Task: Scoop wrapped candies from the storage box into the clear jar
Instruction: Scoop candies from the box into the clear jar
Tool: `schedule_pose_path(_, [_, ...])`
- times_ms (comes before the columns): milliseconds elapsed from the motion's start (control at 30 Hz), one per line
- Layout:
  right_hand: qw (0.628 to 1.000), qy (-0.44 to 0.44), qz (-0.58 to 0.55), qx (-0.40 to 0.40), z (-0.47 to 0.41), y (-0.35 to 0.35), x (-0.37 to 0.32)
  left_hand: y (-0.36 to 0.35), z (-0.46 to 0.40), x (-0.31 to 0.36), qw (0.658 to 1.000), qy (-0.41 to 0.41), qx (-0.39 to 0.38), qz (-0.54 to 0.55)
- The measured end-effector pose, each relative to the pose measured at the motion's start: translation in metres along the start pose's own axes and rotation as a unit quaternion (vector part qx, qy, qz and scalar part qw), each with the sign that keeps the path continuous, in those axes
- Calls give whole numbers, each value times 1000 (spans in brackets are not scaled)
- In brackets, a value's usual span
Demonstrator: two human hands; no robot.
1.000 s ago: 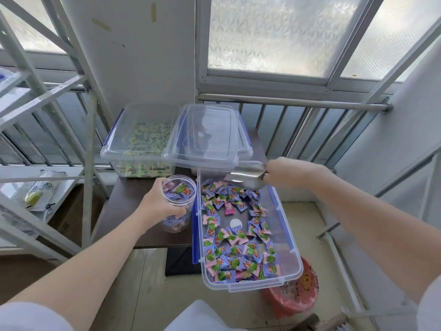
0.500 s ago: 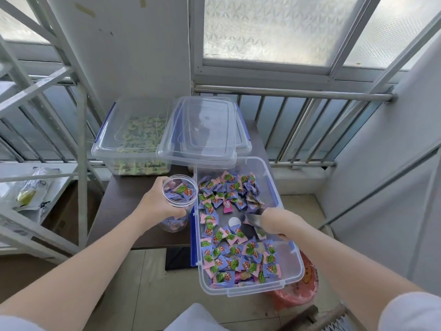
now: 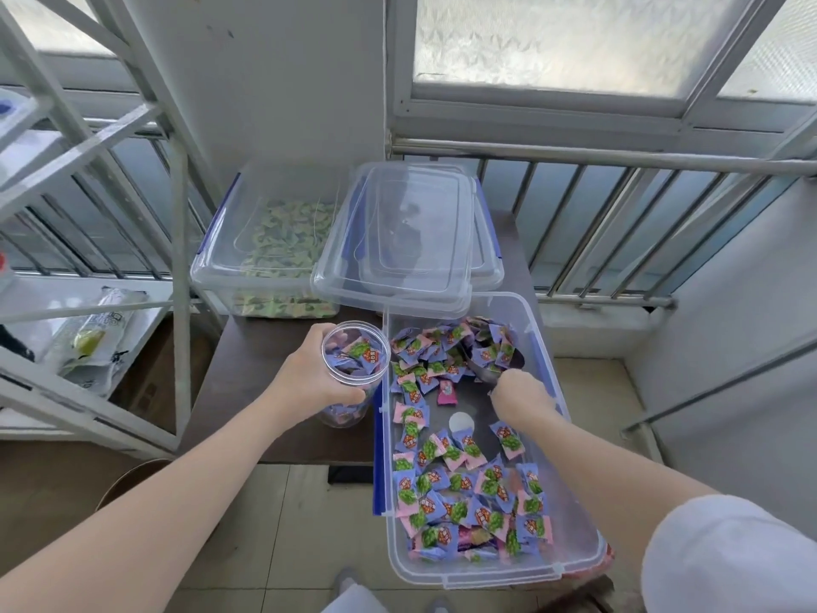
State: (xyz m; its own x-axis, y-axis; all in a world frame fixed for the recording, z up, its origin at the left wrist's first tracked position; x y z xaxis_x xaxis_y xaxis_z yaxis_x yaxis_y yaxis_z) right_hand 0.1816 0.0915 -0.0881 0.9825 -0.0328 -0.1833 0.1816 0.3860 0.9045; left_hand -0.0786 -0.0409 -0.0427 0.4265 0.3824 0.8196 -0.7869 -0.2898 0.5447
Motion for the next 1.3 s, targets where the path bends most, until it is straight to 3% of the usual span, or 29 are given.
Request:
schedule_pose_path(200, [996,39,20,72,9,-15,17,0,0,0,1000,1,2,6])
schedule_pose_path(467, [991,74,-29,110,46,-18,33,2,12,7,1000,-17,7,8])
schedule_pose_path(833, [965,183,-46,180,95,19,74,-1,33,16,999,-48,1,-25])
schedule_pose_path(1133, [922,373,16,102,98,104,8,8,37,37,999,-41,-14,-7])
schedule_pose_path(1300, [888,427,150,76,102,150,-52,12,34,41,998,-47,-36,19])
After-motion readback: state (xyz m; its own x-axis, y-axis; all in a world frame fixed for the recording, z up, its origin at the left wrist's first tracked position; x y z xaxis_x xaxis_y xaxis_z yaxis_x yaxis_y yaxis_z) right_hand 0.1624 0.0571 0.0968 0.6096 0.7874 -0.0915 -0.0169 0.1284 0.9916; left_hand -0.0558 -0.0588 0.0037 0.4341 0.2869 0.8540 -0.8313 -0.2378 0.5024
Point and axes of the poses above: each hand's wrist, its own z-axis away from the middle knuckle, its own y-axis out of the back of the hand, x = y × z, the point moved 1 cm from there along -z, towards the middle knuckle, and after that the axes turned 7 degrees about x, right-handed, at the moved point
